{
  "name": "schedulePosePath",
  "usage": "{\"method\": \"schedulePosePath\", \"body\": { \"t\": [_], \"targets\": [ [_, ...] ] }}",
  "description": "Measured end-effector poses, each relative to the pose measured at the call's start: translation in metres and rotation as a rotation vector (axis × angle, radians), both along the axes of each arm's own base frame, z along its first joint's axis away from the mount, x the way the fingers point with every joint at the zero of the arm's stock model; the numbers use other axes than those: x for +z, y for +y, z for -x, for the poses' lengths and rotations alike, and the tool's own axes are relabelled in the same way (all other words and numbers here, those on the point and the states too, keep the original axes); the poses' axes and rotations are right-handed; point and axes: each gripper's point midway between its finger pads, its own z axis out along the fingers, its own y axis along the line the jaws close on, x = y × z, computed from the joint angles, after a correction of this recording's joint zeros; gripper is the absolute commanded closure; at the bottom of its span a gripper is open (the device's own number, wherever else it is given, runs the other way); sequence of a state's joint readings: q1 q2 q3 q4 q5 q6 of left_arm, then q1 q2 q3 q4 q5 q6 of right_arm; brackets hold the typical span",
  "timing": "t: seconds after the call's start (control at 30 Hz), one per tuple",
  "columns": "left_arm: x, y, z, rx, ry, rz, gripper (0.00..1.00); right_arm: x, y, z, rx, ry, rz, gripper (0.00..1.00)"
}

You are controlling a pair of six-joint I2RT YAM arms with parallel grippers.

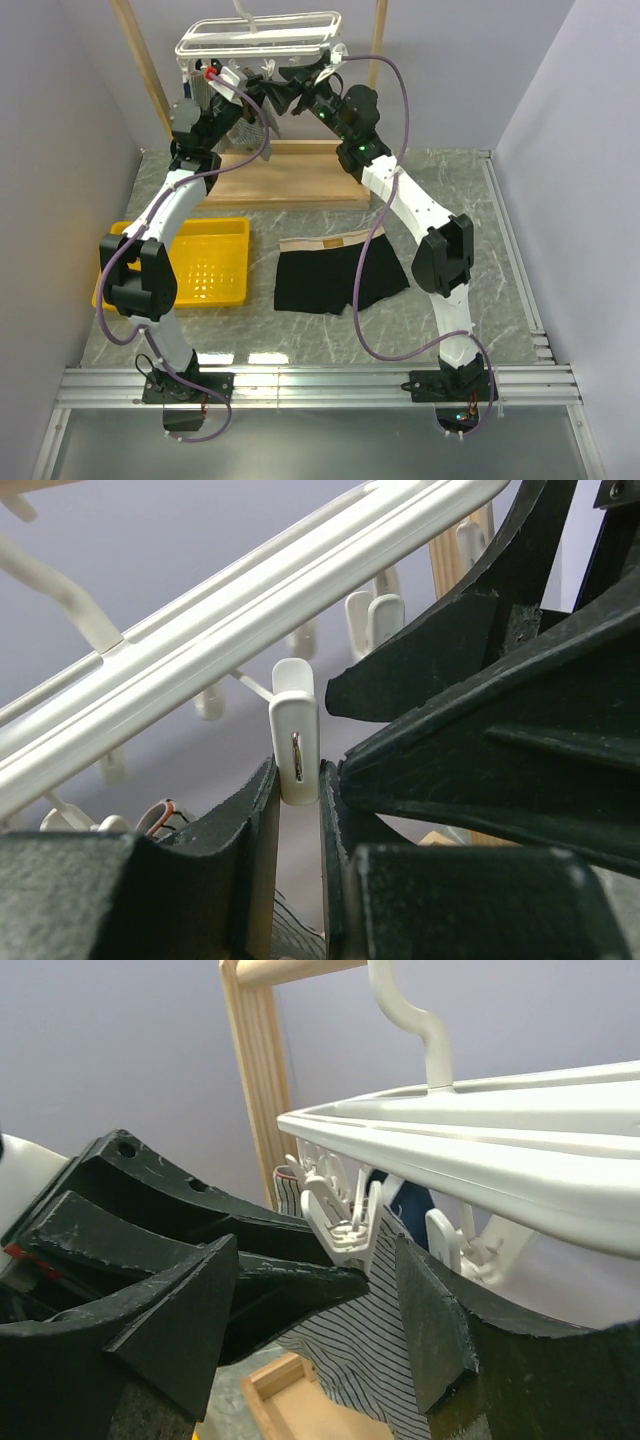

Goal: Clip the underwear to the hanger

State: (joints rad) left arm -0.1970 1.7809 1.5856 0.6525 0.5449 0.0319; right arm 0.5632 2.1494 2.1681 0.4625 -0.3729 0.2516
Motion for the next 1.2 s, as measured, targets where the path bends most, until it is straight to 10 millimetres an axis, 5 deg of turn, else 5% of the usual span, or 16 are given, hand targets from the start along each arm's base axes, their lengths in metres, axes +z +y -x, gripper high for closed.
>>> {"method": "schedulePosePath", "body": {
  "t": [0.33, 0.63, 1.2],
  "targets": [
    [0.000, 0.002, 0.001, 0.020, -0.071, -0.043, 1.00, 0.012, -0.006, -0.004, 0.004, -0.065, -0.033, 0.30],
    [0.000, 0.002, 0.001, 0.022, -0.090, -0.060, 1.00, -0.003, 0.003, -0.017, 0.015, -0.050, -0.036, 0.31],
    [-0.001, 0.001, 0.002, 0.014, -0.100, -0.077, 1.00, 0.004, 0.003, -0.021, 0.005, -0.075, -0.065, 0.33]
  ]
}}
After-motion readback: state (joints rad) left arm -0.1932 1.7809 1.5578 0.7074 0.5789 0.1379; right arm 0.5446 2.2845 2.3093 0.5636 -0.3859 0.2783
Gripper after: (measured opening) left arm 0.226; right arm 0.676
